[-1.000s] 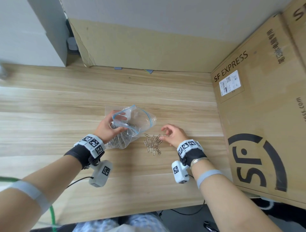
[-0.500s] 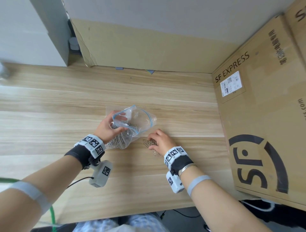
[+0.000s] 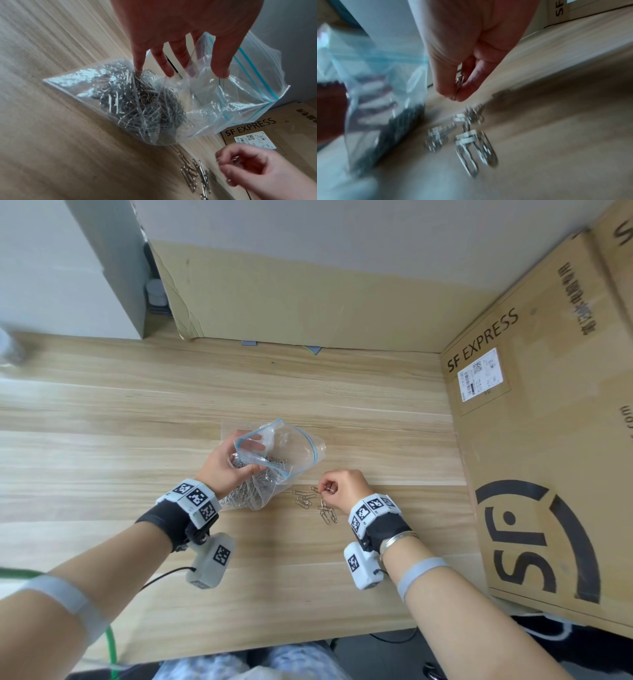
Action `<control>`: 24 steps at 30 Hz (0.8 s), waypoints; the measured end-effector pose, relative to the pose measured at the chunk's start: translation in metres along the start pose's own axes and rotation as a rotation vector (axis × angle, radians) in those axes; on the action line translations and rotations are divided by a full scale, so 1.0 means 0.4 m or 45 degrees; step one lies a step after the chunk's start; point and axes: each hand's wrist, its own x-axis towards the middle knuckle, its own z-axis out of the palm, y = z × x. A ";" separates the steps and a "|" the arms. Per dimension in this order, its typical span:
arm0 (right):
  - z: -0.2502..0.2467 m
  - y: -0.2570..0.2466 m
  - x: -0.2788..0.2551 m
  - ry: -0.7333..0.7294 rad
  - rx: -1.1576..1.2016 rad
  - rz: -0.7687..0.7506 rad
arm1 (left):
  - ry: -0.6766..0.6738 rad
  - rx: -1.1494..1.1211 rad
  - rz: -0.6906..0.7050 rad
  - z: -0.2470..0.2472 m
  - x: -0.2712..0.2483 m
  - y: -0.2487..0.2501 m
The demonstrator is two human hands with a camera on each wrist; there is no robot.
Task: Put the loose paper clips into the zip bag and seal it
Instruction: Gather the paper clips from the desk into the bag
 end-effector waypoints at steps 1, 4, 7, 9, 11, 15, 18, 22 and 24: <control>-0.013 -0.002 -0.004 0.011 0.021 0.011 | -0.001 -0.005 0.002 -0.001 0.000 0.000; -0.081 -0.024 -0.024 0.050 0.101 -0.018 | -0.005 -0.001 0.014 -0.002 0.000 -0.002; -0.152 -0.069 -0.032 0.142 0.173 -0.175 | -0.003 0.011 0.022 -0.001 0.002 0.001; -0.177 -0.112 -0.018 0.226 0.176 -0.327 | -0.004 0.014 0.025 0.000 0.002 0.003; -0.183 -0.161 0.006 0.263 0.157 -0.476 | -0.010 0.013 0.027 0.001 0.001 0.004; -0.151 -0.233 0.052 0.074 0.039 -0.546 | -0.006 0.024 0.026 0.002 -0.003 0.011; -0.139 -0.242 0.061 -0.107 0.028 -0.432 | 0.005 0.004 0.020 0.001 -0.005 0.012; -0.172 -0.211 0.037 0.006 0.217 -0.285 | 0.013 -0.014 0.016 -0.001 -0.008 0.007; -0.190 -0.172 0.028 0.164 0.333 -0.197 | 0.012 -0.012 0.010 -0.002 -0.008 0.007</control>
